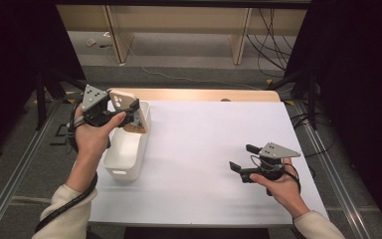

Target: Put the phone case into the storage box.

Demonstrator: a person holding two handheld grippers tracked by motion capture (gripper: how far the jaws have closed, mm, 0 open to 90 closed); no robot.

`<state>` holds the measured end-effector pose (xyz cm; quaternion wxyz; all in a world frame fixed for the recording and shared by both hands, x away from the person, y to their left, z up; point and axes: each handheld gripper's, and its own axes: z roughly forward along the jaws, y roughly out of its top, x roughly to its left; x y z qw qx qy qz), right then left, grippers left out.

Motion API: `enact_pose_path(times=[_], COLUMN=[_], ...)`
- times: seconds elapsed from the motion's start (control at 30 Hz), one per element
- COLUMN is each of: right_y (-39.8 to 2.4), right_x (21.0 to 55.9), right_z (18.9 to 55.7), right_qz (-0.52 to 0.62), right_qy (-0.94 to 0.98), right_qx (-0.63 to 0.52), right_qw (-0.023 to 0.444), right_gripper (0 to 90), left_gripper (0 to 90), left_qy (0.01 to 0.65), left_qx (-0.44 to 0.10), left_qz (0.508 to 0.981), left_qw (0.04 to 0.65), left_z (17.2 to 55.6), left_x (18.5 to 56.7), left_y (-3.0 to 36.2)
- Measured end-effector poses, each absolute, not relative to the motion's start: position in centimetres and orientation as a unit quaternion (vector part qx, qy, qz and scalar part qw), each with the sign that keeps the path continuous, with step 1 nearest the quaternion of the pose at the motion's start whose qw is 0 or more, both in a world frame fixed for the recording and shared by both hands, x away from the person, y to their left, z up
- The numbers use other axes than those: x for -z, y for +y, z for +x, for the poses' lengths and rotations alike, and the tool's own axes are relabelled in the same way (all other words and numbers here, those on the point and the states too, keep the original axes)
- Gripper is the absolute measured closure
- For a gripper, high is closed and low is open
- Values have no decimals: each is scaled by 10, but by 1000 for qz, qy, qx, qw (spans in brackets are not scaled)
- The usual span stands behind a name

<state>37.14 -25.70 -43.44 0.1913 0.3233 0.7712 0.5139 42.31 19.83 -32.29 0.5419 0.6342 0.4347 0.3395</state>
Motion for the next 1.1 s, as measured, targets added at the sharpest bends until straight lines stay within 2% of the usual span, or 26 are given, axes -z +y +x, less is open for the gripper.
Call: enact_pose_path(times=[1.1], right_y=[-257], right_x=[434], right_z=[371], right_qz=[325], right_qy=[772], right_qx=[-513], right_qw=[190], right_gripper=[114], left_gripper=[109], left_qy=[444], left_qx=[-351], left_qz=[634], left_qw=[528], left_z=[426], left_x=[327], left_y=[205])
